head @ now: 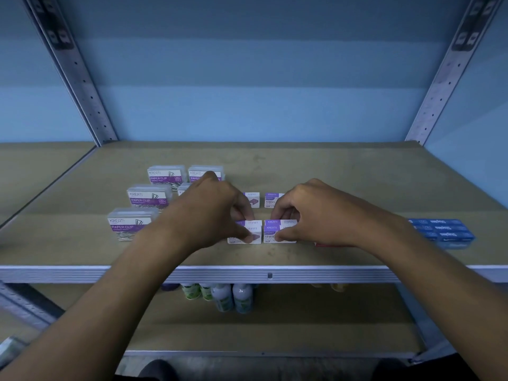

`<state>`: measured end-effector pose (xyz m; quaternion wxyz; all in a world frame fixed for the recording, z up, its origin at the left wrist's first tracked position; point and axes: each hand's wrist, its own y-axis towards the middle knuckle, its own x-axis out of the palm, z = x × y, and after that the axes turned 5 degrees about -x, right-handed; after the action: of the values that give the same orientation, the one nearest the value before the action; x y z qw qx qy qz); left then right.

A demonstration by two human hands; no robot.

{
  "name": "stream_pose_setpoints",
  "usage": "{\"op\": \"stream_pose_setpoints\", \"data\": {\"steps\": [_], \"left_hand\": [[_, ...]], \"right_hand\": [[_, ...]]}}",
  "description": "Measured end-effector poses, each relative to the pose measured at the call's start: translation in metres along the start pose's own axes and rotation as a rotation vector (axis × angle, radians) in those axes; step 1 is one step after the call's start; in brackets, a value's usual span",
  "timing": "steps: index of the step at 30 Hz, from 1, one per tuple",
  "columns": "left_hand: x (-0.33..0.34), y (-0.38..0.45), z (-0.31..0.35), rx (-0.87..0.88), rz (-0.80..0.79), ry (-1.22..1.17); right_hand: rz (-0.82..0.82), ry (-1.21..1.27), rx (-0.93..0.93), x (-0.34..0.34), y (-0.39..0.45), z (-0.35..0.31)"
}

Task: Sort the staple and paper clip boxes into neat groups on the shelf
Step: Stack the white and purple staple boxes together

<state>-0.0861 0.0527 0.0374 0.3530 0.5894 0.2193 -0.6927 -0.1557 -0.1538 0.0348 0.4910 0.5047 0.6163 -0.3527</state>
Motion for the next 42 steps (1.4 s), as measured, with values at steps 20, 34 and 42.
{"op": "stream_pose_setpoints", "data": {"steps": [20, 34, 42], "left_hand": [[-0.007, 0.007, -0.003, 0.007, 0.181, -0.054], [0.003, 0.028, -0.001, -0.124, 0.227, 0.154], [0.006, 0.034, 0.004, -0.127, 0.238, 0.200]], "right_hand": [[0.104, 0.053, 0.008, -0.015, 0.005, 0.001], [0.143, -0.016, 0.128, 0.002, 0.032, 0.019], [0.161, 0.008, 0.111, 0.004, 0.034, 0.022]]}}
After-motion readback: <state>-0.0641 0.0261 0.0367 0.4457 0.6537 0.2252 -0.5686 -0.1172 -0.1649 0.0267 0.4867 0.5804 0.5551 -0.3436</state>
